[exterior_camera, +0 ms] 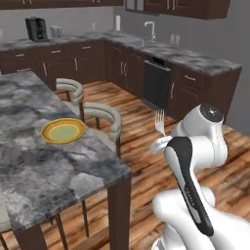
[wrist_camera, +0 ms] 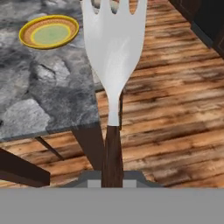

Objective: Take the fork and place it on the left side of the plate. Then take the spoon and place it on the right side of the plate. Make sure they're directly next to the plate.

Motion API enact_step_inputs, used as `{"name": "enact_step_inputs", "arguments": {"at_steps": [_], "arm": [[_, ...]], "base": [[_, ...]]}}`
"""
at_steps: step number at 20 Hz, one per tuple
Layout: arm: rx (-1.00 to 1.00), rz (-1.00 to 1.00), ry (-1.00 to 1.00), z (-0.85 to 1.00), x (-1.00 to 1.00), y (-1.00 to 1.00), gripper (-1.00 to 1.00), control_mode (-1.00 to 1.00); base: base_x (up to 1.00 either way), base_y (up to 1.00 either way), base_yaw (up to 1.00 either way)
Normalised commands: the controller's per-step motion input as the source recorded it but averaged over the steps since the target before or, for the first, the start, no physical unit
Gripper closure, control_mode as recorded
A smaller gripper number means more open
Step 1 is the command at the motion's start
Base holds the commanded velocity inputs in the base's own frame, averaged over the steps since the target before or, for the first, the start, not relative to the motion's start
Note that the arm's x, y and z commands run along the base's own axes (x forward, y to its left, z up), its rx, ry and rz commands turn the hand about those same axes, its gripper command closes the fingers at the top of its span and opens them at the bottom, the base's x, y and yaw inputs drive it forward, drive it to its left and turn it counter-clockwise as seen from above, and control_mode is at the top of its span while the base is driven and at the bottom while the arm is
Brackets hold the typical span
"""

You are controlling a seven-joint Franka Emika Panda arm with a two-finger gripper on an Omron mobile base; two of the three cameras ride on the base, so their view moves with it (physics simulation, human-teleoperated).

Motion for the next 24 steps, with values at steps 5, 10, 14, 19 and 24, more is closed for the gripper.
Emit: {"name": "enact_step_inputs", "arguments": {"at_steps": [5, 10, 14, 19, 24], "arm": [[0.00, 0.00, 0.00, 0.00, 0.00, 0.00, 1.00, 1.00], [0.00, 0.00, 0.00, 0.00, 0.00, 0.00, 1.00, 1.00], [0.00, 0.00, 0.00, 0.00, 0.00, 0.00, 1.00, 1.00], [0.00, 0.00, 0.00, 0.00, 0.00, 0.00, 1.00, 1.00], [0.00, 0.00, 0.00, 0.00, 0.00, 0.00, 1.00, 1.00]], "base": [[0.33, -0.38, 0.47], [0.33, -0.40, 0.47], [0.34, -0.42, 0.46], [0.34, -0.44, 0.45], [0.34, -0.46, 0.44]]}}
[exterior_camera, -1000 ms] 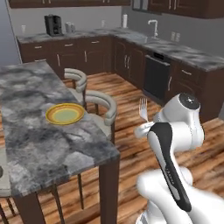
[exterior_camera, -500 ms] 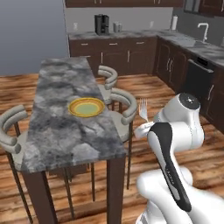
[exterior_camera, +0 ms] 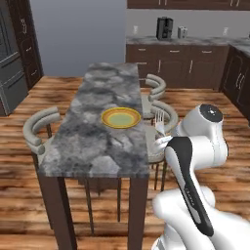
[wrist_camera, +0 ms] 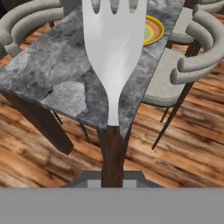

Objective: Take the fork and place it on the left side of the plate. Then take the spoon and place it on the right side of the plate. Make sure they're directly next to the plate.

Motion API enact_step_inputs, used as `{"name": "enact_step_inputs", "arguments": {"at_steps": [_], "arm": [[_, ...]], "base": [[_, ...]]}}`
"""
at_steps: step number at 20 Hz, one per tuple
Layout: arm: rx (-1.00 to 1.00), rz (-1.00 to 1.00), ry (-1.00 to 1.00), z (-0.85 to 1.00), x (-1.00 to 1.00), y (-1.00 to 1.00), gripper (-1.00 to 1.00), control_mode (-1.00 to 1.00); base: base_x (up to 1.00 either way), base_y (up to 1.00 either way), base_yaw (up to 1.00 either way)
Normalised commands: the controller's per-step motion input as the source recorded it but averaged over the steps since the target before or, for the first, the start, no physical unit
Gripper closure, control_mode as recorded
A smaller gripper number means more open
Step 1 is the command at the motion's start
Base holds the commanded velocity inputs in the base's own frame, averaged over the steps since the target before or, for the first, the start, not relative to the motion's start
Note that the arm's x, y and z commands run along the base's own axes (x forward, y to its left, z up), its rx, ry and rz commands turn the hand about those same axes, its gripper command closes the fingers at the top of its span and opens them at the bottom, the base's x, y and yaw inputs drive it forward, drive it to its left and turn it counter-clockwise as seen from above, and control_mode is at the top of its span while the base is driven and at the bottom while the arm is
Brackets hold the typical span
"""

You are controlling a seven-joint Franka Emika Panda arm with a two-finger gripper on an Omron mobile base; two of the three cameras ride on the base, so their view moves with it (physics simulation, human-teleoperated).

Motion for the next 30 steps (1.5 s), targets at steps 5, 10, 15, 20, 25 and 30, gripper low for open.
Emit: {"name": "enact_step_inputs", "arguments": {"at_steps": [5, 10, 15, 20, 25, 30], "arm": [[0.00, 0.00, 0.00, 0.00, 0.00, 0.00, 1.00, 1.00], [0.00, 0.00, 0.00, 0.00, 0.00, 0.00, 1.00, 1.00], [0.00, 0.00, 0.00, 0.00, 0.00, 0.00, 1.00, 1.00], [0.00, 0.00, 0.00, 0.00, 0.00, 0.00, 1.00, 1.00], [0.00, 0.00, 0.00, 0.00, 0.00, 0.00, 1.00, 1.00], [0.00, 0.00, 0.00, 0.00, 0.00, 0.00, 1.00, 1.00]], "base": [[0.32, -0.50, 0.43], [0.32, -0.53, 0.42], [0.07, -0.74, 0.35], [0.01, -0.81, 0.33], [0.09, -0.70, 0.36], [0.25, -0.52, 0.41]]}}
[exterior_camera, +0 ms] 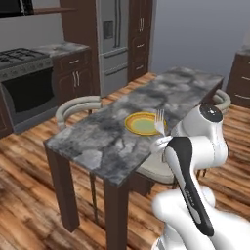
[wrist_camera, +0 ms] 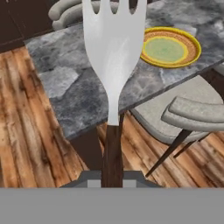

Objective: Take the fork and place it on the left side of the plate. Then take the spoon and place it on the right side of the plate. Make sure they're directly next to the plate.

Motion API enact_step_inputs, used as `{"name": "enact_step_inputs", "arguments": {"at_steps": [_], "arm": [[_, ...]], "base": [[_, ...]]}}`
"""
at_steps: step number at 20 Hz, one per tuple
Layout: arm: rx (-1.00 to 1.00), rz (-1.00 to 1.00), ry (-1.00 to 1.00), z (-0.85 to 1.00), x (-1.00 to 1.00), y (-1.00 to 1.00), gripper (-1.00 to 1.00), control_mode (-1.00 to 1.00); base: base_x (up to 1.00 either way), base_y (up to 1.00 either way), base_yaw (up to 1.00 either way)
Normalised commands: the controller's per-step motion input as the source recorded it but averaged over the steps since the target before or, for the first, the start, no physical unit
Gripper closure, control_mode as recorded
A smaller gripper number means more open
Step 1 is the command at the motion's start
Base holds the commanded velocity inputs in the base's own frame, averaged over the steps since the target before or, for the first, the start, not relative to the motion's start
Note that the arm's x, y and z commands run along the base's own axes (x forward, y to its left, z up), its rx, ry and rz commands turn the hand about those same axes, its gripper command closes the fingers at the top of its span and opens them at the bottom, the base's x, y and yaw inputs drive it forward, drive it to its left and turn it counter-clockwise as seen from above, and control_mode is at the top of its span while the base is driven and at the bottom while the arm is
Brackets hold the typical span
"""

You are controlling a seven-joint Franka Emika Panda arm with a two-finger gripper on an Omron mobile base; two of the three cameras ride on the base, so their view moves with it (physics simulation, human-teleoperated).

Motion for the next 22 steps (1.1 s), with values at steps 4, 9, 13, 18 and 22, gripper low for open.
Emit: {"name": "enact_step_inputs", "arguments": {"at_steps": [4, 9, 13, 18, 22], "arm": [[0.00, 0.00, 0.00, 0.00, 0.00, 0.00, 1.00, 1.00], [0.00, 0.00, 0.00, 0.00, 0.00, 0.00, 1.00, 1.00], [0.00, 0.00, 0.00, 0.00, 0.00, 0.00, 1.00, 1.00], [0.00, 0.00, 0.00, 0.00, 0.00, 0.00, 1.00, 1.00], [0.00, 0.00, 0.00, 0.00, 0.00, 0.00, 1.00, 1.00]], "base": [[0.31, -0.47, 0.42], [0.33, -0.51, 0.41], [0.31, -0.48, 0.41], [0.56, -0.32, 0.35], [0.58, -0.16, 0.21]]}}
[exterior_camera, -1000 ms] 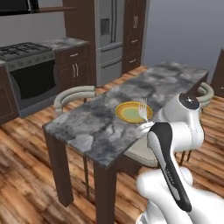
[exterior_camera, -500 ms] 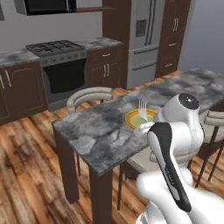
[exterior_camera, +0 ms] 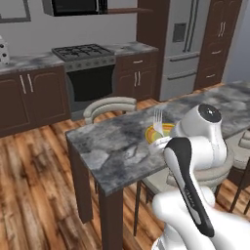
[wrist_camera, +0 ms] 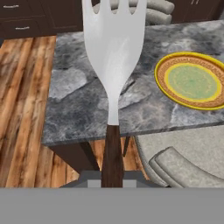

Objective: Take the fork and place it on the left side of the plate. Then take the spoon and place it on the right side of the plate. Make sure they're directly next to the plate.

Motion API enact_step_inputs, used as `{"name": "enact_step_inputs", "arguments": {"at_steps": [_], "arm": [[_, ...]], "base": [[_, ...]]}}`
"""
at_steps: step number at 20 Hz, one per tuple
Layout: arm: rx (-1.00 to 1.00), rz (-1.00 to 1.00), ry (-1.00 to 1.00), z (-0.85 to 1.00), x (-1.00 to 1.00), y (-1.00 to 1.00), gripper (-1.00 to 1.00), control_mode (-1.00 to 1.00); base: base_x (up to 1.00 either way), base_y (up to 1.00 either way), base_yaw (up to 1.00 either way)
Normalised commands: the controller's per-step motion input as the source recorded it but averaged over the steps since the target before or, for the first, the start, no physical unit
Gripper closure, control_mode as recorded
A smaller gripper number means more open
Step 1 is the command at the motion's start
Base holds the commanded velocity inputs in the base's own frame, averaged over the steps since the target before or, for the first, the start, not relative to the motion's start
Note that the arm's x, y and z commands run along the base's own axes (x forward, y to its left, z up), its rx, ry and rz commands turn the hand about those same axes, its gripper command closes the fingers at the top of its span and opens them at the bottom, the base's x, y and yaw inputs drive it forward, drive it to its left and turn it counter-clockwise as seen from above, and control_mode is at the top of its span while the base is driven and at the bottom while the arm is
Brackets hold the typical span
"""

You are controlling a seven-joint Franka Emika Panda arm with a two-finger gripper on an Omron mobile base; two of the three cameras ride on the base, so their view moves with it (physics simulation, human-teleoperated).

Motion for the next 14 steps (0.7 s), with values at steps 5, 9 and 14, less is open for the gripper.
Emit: {"name": "enact_step_inputs", "arguments": {"at_steps": [5, 9, 14], "arm": [[0.00, 0.00, 0.00, 0.00, 0.00, 0.00, 1.00, 1.00], [0.00, 0.00, 0.00, 0.00, 0.00, 0.00, 1.00, 1.00], [0.00, 0.04, 0.02, -0.07, 0.20, -0.03, 1.00, -1.00]], "base": [[0.86, -0.16, 0.14], [1.00, -0.22, 0.18], [0.80, -0.14, 0.14]]}}
